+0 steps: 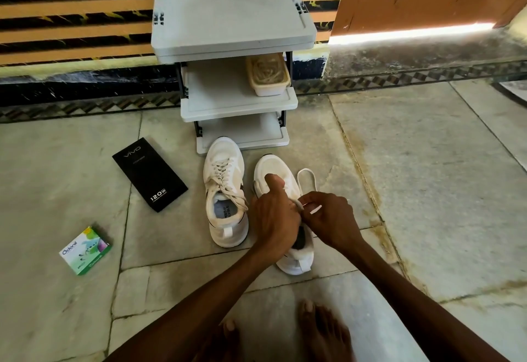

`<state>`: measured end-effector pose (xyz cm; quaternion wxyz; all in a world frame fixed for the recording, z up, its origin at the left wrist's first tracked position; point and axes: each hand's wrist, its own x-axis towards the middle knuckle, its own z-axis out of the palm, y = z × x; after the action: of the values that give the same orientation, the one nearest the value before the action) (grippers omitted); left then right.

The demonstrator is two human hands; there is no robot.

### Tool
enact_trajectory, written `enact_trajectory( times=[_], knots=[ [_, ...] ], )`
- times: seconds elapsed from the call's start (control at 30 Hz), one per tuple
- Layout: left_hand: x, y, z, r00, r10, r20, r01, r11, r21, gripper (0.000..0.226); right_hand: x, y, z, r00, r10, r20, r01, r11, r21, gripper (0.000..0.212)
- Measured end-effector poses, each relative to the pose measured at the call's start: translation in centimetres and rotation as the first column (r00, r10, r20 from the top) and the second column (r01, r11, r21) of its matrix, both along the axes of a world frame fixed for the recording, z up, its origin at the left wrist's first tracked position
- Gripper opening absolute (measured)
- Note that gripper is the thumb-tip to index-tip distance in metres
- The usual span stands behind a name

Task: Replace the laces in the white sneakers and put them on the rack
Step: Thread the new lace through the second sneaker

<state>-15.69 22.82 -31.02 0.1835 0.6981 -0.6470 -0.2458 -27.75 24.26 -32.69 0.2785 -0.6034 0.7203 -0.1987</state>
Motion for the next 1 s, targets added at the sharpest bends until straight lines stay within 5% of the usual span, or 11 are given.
enact_trajectory(
  times=[0.17, 0.3, 0.43, 0.6, 0.73, 0.8, 0.87, 0.93, 0.97, 1.0],
  knots=[
    [0.3, -0.7, -0.2, 0.959, 0.199, -0.203, -0.151, 0.962, 0.228, 0.072, -0.8, -0.5, -0.1, 0.986, 0.019, 0.168, -0.034, 0.996, 0.085, 0.013],
    [0.9, -1.9, -0.3, 0.833, 0.396, -0.387, -0.166, 0.845, 0.508, 0.098, -0.8, -1.0, -0.1, 0.948, -0.022, 0.319, 0.004, 0.998, 0.058, 0.007],
    [1.6, -2.5, 0.0, 0.713, 0.478, -0.513, -0.081, 0.783, 0.617, 0.082, -0.4, -1.4, -0.7, 0.935, -0.066, 0.347, 0.056, 0.998, 0.039, 0.012],
    [1.7, -2.7, -0.1, 0.866, 0.27, -0.42, 0.017, 0.825, 0.564, 0.095, -0.3, -1.9, -0.5, 0.96, -0.105, 0.261, 0.143, 0.981, -0.133, 0.029],
    [1.9, -2.2, -0.1, 0.97, -0.037, -0.242, 0.153, 0.864, 0.48, 0.112, -1.0, -3.7, 3.6, 0.95, -0.079, 0.303, 0.191, 0.913, -0.361, 0.018],
    [2.2, -2.1, -0.5, 0.968, -0.076, -0.24, 0.181, 0.871, 0.456, 0.11, -1.5, -4.8, 6.6, 0.813, -0.04, 0.581, 0.291, 0.892, -0.346, 0.02],
    [2.5, -2.1, -0.8, 0.966, -0.084, -0.244, 0.188, 0.877, 0.443, 0.105, -1.9, -5.6, 9.9, 0.42, -0.007, 0.908, 0.397, 0.901, -0.177, 0.025],
    [2.5, -2.3, -1.1, 0.969, -0.134, -0.207, 0.212, 0.884, 0.417, 0.098, -2.4, -5.9, 12.2, 0.127, -0.04, 0.991, 0.408, 0.913, -0.016, 0.029],
    [2.5, -2.2, -1.0, 0.968, -0.178, -0.177, 0.235, 0.89, 0.39, 0.093, -2.6, -5.9, 12.6, 0.133, -0.079, 0.988, 0.395, 0.919, 0.02, 0.029],
    [2.4, -2.2, -0.9, 0.964, -0.224, -0.141, 0.26, 0.899, 0.353, 0.086, -2.7, -6.0, 12.3, 0.249, -0.127, 0.96, 0.366, 0.93, 0.028, 0.028]
  ],
)
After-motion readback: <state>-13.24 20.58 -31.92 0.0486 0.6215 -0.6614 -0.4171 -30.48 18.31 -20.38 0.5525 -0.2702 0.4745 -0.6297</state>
